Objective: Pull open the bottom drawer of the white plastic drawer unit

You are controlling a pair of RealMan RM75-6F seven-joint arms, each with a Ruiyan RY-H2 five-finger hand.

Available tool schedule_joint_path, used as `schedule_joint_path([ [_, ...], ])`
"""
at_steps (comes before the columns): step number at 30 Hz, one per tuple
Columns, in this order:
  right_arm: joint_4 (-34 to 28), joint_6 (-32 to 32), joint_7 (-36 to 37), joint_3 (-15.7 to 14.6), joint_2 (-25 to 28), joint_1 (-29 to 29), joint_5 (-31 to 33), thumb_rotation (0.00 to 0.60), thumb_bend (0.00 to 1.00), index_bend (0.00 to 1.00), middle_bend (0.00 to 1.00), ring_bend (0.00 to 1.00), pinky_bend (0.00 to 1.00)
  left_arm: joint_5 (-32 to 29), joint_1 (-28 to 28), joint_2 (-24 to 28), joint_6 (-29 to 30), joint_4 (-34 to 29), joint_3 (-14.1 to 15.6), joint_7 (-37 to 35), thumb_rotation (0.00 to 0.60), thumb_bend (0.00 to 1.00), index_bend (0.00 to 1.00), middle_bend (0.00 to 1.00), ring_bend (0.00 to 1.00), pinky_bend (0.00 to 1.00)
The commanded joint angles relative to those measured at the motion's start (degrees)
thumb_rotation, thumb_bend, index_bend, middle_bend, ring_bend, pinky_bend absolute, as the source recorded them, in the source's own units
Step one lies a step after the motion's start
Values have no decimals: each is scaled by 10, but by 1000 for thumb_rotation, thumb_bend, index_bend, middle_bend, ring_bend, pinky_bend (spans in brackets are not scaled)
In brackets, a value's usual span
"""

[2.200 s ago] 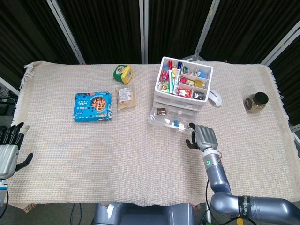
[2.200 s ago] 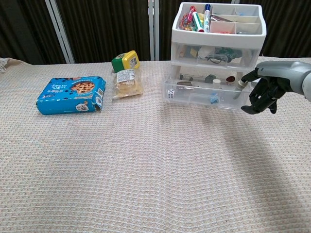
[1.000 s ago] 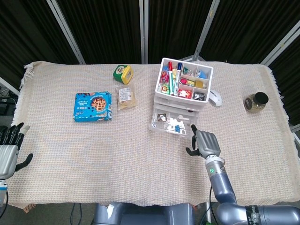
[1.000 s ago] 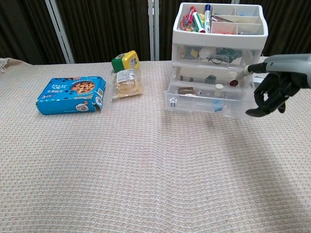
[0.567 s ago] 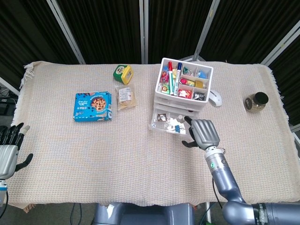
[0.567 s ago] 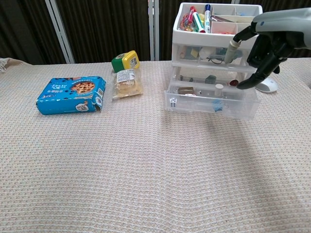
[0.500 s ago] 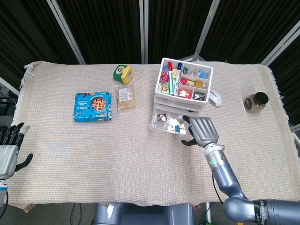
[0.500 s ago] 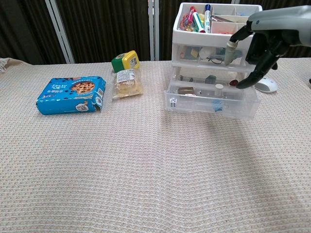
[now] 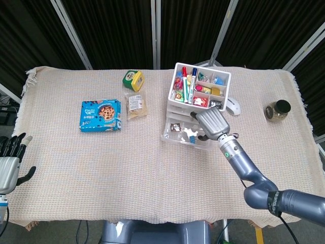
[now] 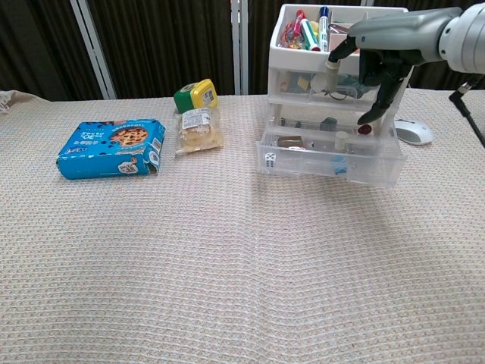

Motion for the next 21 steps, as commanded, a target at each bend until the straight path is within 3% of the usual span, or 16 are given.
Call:
schedule_joint_path([
  [1,36,-17,13,-17,-15,12,-52,600,0,371,985,980,700,0,0,0,0,0,0,0,600,337,74,0,0,0],
  [6,105,5,39,-36,-40,18,-160,600,0,372,983,979,700,0,0,0,0,0,0,0,600,336,74,0,0,0],
  [9,142,18,70,-43,-54,20,-204,600,0,427,983,980,700,0,0,0,0,-1,0,1,600,336,74,0,0,0],
  [14,188,19,98,-56,-67,28,-247,600,0,499,983,979,700,-1,0,0,0,0,0,1,600,337,74,0,0,0],
  [21,252,14,122,-81,-90,40,-299,600,0,505,983,979,700,0,0,0,0,0,0,1,600,337,74,0,0,0],
])
